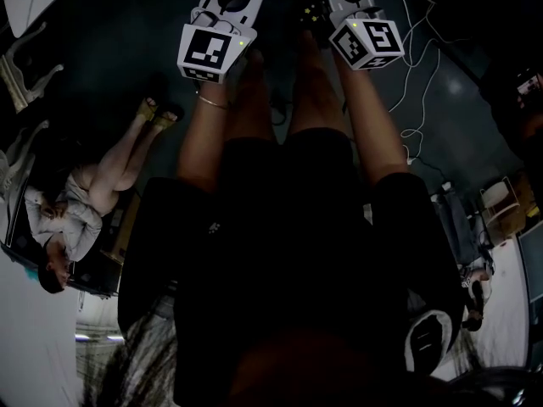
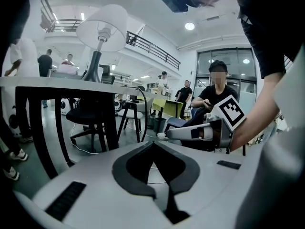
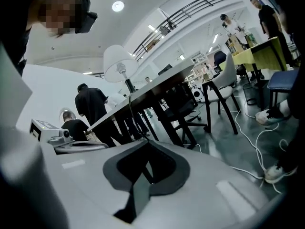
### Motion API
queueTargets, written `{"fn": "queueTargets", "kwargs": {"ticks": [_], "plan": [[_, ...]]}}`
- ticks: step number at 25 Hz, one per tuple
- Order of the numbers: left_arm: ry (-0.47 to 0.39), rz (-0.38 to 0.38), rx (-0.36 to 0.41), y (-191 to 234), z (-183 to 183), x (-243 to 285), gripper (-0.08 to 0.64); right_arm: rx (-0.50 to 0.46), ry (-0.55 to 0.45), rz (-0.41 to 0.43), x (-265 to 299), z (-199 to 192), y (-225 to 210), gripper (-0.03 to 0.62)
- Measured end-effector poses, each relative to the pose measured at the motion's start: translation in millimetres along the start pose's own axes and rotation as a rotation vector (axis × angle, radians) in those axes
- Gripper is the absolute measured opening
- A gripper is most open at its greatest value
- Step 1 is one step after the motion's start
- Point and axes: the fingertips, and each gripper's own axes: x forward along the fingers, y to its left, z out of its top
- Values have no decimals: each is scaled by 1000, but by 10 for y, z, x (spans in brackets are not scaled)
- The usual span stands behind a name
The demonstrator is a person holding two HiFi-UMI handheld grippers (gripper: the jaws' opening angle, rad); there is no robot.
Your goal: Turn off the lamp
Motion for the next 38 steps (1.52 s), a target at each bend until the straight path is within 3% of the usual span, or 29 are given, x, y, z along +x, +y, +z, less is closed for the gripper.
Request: {"fn": "queueTargets", "kwargs": {"ticks": [8, 15, 20, 25, 32, 38], "plan": [[-27, 48, -41, -3, 274, -155, 8, 19, 23, 28, -223, 196, 220, 0], [-46, 28, -65, -107, 511, -297, 8, 11, 9, 35, -322, 514, 482, 0], [-57, 8, -30, -173, 828, -335, 8, 12, -28, 62, -391, 793, 690, 0], [-78, -13, -33, -165, 1096, -411, 8, 73, -89, 105, -429, 1047, 868, 0], [-77, -49, -12, -342, 1341, -523, 8, 70, -127, 128, -553, 1319, 1069, 0], [-109, -84, 21, -448, 1558, -612, 8, 32, -236, 192, -696, 1750, 1191, 0]]}}
